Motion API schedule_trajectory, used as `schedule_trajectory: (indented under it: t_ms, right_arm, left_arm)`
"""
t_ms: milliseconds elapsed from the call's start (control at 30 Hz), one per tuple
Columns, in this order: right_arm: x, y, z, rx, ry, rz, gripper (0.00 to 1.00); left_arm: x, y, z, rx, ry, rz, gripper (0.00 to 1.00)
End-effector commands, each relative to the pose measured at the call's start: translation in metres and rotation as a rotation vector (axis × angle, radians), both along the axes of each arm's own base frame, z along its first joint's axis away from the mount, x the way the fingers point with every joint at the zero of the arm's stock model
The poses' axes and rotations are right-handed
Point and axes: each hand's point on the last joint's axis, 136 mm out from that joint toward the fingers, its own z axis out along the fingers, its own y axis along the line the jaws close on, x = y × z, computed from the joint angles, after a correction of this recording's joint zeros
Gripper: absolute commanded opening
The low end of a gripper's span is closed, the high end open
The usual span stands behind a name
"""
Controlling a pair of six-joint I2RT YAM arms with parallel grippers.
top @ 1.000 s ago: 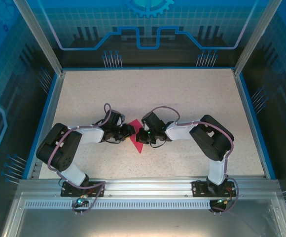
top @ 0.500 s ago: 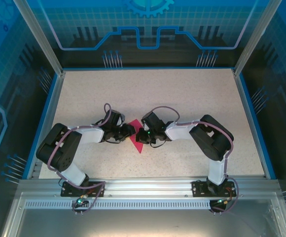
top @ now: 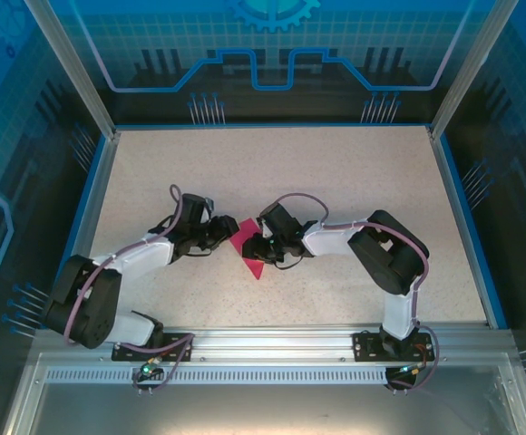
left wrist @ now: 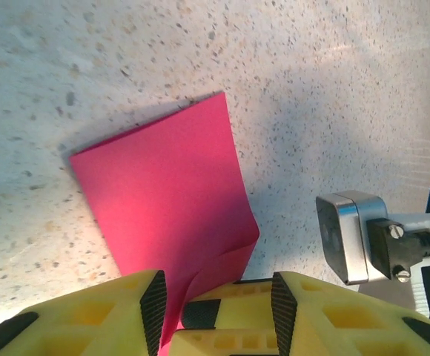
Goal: Fold a paper plane with a square sheet of paper (pick it up from the middle)
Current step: Third fold the triangle at the center of the table.
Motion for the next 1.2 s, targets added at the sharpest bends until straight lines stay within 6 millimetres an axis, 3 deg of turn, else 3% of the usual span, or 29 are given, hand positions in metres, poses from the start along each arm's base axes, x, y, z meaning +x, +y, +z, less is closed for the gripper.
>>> schedule_trajectory:
  t_ms: [0, 200, 700, 867, 1167]
  right_arm:
    - [-0.014, -0.021, -0.034, -0.122, 0.054, -0.005, 0.39]
    - [-0.015, -0.025, -0.034, -0.127, 0.046, -0.015, 0.39]
    - [-0.017, -0.034, -0.035, -0.139, 0.026, -0.013, 0.11]
    - [-0.017, -0.036, -0.038, -0.163, 0.035, -0.008, 0.0]
    - [-0.018, -0.039, -0.044, -0.197, 0.057, -0.008, 0.0]
  left_arm:
    - [-0.014, 0.016, -0.014, 0.026, 0.067, 0.046, 0.44]
    - [-0.019, 0.009, -0.014, -0.013, 0.072, 0.005, 0.43]
    - [-0.023, -0.013, -0.01, -0.093, 0.066, -0.105, 0.39]
    - [-0.027, -0.031, -0.011, -0.094, 0.073, -0.165, 0.32]
    - [-0.036, -0.044, -0.031, -0.073, 0.145, -0.194, 0.1]
